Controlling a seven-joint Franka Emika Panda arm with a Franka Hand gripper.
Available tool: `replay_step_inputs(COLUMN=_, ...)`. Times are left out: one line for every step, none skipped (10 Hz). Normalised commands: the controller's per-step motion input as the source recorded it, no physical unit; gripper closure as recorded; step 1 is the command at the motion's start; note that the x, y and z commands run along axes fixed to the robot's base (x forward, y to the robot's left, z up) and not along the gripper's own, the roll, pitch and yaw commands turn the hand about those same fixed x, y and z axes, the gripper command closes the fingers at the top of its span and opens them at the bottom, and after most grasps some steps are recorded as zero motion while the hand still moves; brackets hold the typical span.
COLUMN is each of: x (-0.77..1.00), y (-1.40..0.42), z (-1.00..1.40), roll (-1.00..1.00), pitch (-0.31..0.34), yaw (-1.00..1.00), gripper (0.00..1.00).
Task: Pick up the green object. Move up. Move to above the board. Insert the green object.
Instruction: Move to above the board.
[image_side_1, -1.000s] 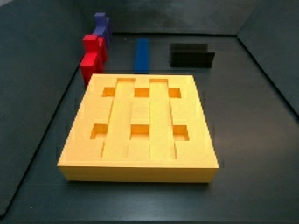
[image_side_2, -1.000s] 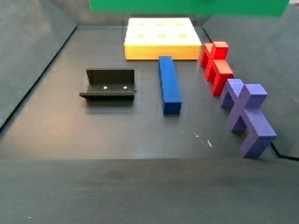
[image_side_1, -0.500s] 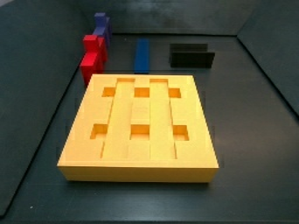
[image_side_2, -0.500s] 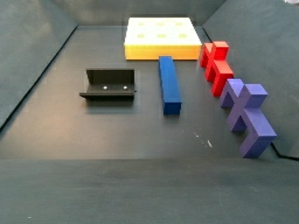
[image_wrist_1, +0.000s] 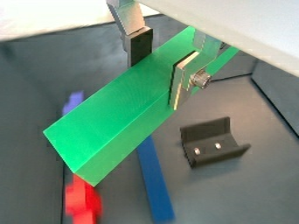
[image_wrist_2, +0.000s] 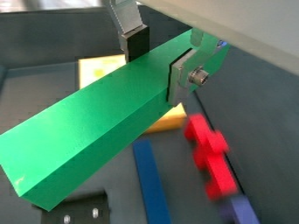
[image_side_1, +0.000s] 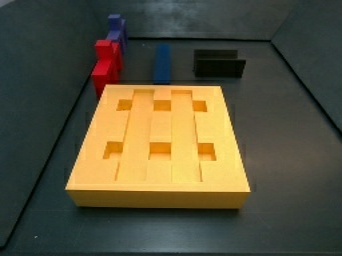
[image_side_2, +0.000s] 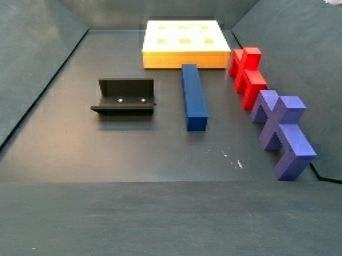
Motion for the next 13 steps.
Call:
replay_step_inputs(x=0.02, y=-1.4, z=0.14, roll=0.02, pitch=0.017, yaw=1.0, gripper=1.0)
replay_step_inputs(x=0.02, y=-1.4, z=0.15, roll=0.02, pitch=0.022, yaw=1.0, gripper=1.0)
replay_step_inputs(x=0.03, y=-1.4, z=0.16, roll=0.03, pitch=0.029, yaw=1.0, gripper=1.0)
replay_step_inputs(x=0.05, y=-1.4, z=0.17, roll=0.03, pitch=0.043, yaw=1.0, gripper=1.0)
replay_step_inputs(x=0.1, y=-1.4, z=0.17, roll=0.04, pitch=0.057, yaw=1.0, gripper=1.0)
replay_step_inputs(x=0.1, y=-0.79, z=0.09, roll=0.04, pitch=0.077, yaw=1.0, gripper=1.0)
replay_step_inputs(x=0.1, y=-0.41, z=0.06, roll=0.05, pitch=0.099, yaw=1.0, gripper=1.0)
replay_step_inputs(x=0.06, y=-0.2, z=0.05, roll=0.06, pitch=0.116, yaw=1.0, gripper=1.0)
replay_step_inputs(x=0.05, y=-0.15, z=0.04, roll=0.08, pitch=0.131, yaw=1.0, gripper=1.0)
replay_step_inputs(x=0.05, y=-0.1, z=0.04, roll=0.1, pitch=0.159, yaw=1.0, gripper=1.0)
replay_step_inputs(x=0.06, y=-0.07, z=0.04, roll=0.11, pitch=0.185, yaw=0.9, gripper=1.0)
replay_step_inputs(x=0.07, y=-0.06, z=0.04, roll=0.11, pitch=0.177, yaw=0.56, gripper=1.0)
replay_step_inputs(x=0.08, y=-0.05, z=0.03, roll=0.11, pitch=0.161, yaw=0.35, gripper=1.0)
